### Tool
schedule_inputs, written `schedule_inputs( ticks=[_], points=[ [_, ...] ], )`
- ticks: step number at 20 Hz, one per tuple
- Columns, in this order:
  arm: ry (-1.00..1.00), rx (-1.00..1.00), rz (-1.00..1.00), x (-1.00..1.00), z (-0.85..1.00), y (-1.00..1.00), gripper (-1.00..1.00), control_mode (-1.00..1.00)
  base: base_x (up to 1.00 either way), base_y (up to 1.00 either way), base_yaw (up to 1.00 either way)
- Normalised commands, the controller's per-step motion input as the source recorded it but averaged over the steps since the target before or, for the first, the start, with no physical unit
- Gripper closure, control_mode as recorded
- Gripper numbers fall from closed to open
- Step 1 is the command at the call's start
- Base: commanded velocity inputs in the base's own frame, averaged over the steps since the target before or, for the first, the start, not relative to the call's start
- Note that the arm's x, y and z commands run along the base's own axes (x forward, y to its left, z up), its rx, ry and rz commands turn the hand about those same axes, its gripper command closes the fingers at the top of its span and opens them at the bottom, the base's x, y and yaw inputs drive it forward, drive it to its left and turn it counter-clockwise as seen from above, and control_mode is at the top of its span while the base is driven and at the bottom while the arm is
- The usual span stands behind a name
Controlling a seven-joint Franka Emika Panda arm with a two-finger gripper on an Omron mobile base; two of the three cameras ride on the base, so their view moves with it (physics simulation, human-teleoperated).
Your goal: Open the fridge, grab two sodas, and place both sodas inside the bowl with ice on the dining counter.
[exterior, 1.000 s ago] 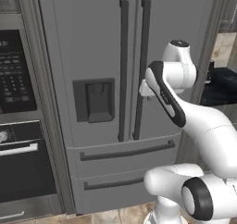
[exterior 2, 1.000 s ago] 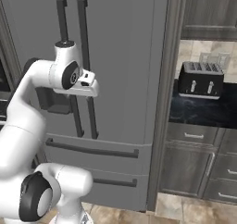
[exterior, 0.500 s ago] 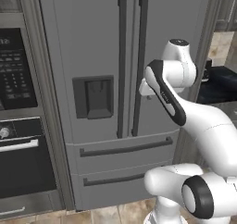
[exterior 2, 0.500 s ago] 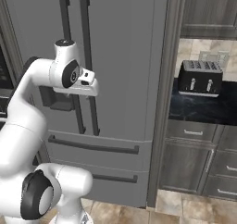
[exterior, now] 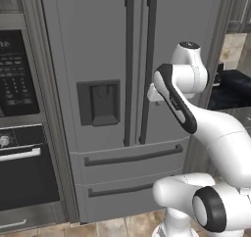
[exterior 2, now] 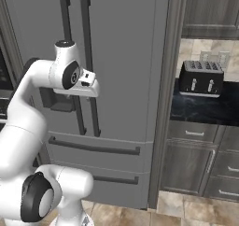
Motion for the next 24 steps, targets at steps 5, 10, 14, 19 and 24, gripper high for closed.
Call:
schedule_inputs(
  ticks=[5,10,14,19,24],
  points=[
    [-0.23,-0.07,0.00,-0.01,0.00,0.02,-1.00,-1.00,0.00,0.02,0.00],
    [-0.40,-0.11,0.00,0.06,0.03,0.01,-1.00,-1.00,0.00,0.00,0.00],
    [-0.23,-0.05,0.00,0.25,0.08,0.05,-1.00,-1.00,0.00,0.00,0.00],
    [-0.10,0.03,0.00,0.39,0.24,0.11,-1.00,-1.00,0.00,0.00,0.00],
    [-0.01,0.05,0.00,0.62,0.26,0.16,-1.00,-1.00,0.00,0.00,0.00]
  ],
)
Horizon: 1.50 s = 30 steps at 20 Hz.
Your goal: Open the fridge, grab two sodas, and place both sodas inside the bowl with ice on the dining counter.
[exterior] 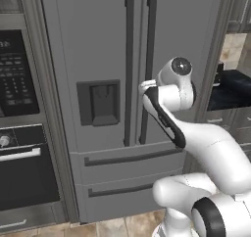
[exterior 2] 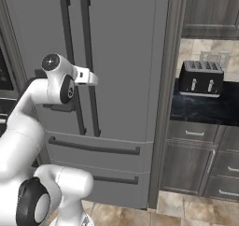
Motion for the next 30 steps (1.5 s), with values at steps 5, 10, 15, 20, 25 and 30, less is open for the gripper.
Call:
schedule_inputs(
  ticks=[5,10,15,20,25,30],
  points=[
    [0.00,0.03,0.00,0.59,0.10,0.04,-1.00,-1.00,0.00,0.00,0.00],
    [0.00,0.00,0.00,0.48,0.00,-0.02,-1.00,-1.00,0.00,0.00,0.00],
    [0.00,0.00,0.00,0.59,-0.02,0.00,-1.00,-1.00,0.00,0.00,0.00],
    [0.00,0.00,0.00,0.50,-0.12,0.00,-1.00,-1.00,0.00,0.00,0.00],
    [0.00,0.00,0.00,0.37,-0.18,0.00,-1.00,-1.00,0.00,0.00,0.00],
    [0.01,-0.01,0.00,0.43,-0.24,0.07,1.00,-1.00,0.00,0.00,0.00]
  ],
)
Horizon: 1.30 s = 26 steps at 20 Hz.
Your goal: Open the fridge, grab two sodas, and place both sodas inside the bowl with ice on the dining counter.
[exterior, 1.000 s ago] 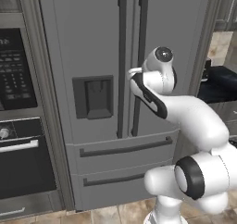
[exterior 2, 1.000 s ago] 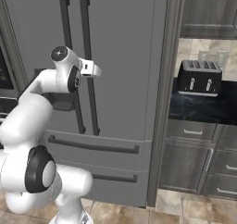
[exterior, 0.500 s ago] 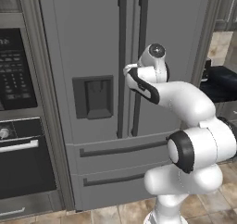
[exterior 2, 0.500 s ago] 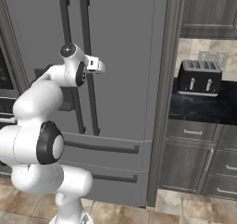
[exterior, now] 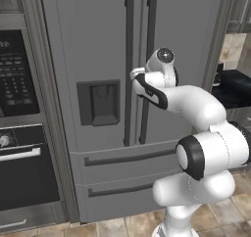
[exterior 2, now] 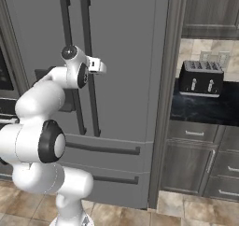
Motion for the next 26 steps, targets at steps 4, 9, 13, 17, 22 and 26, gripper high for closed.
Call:
schedule_inputs(
  ticks=[4,9,13,17,22,26],
  points=[
    [0.07,0.00,0.00,0.08,-0.12,0.00,1.00,-1.00,0.00,0.00,0.00],
    [0.03,0.01,-0.07,-0.26,0.00,-0.09,1.00,-1.00,0.00,0.00,0.00],
    [0.00,0.04,-0.12,-0.82,0.00,-0.33,1.00,-1.00,0.00,0.00,0.00],
    [0.00,0.04,-0.10,-1.00,0.00,-0.42,1.00,-1.00,0.00,0.00,0.00],
    [0.00,0.00,-0.08,-0.93,0.05,-0.44,1.00,-1.00,0.00,0.00,0.00],
    [0.01,0.00,-0.04,-0.73,0.17,-0.63,1.00,-1.00,0.00,0.00,0.00]
  ],
)
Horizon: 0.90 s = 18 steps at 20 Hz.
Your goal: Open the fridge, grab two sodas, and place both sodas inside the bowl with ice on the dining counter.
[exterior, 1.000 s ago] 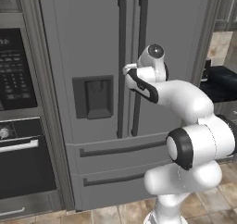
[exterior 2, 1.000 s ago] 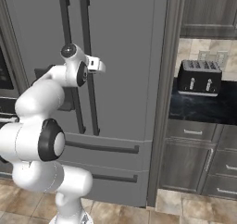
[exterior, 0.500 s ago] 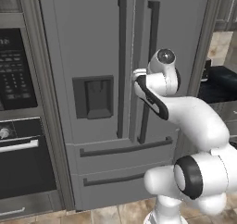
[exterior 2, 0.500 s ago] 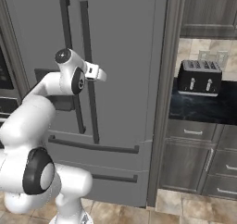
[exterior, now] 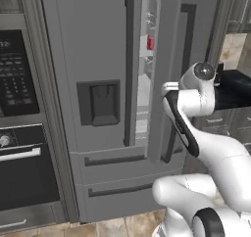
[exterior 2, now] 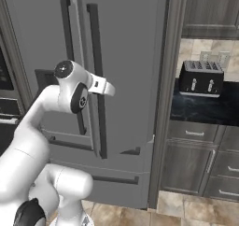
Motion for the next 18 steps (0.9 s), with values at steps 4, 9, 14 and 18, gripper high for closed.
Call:
schedule_inputs(
  ticks=[4,9,14,18],
  points=[
    [0.03,0.00,-0.02,-0.70,0.14,-0.66,-1.00,-1.00,0.00,0.00,0.00],
    [0.05,0.00,-0.03,-0.68,0.03,-0.43,-1.00,-1.00,0.00,0.00,0.00],
    [-0.07,-0.04,0.01,-0.93,-0.14,0.15,-1.00,-1.00,0.00,0.00,0.00],
    [-0.02,-0.12,0.17,-0.73,-0.05,0.69,-1.00,-1.00,0.00,0.00,0.00]
  ],
)
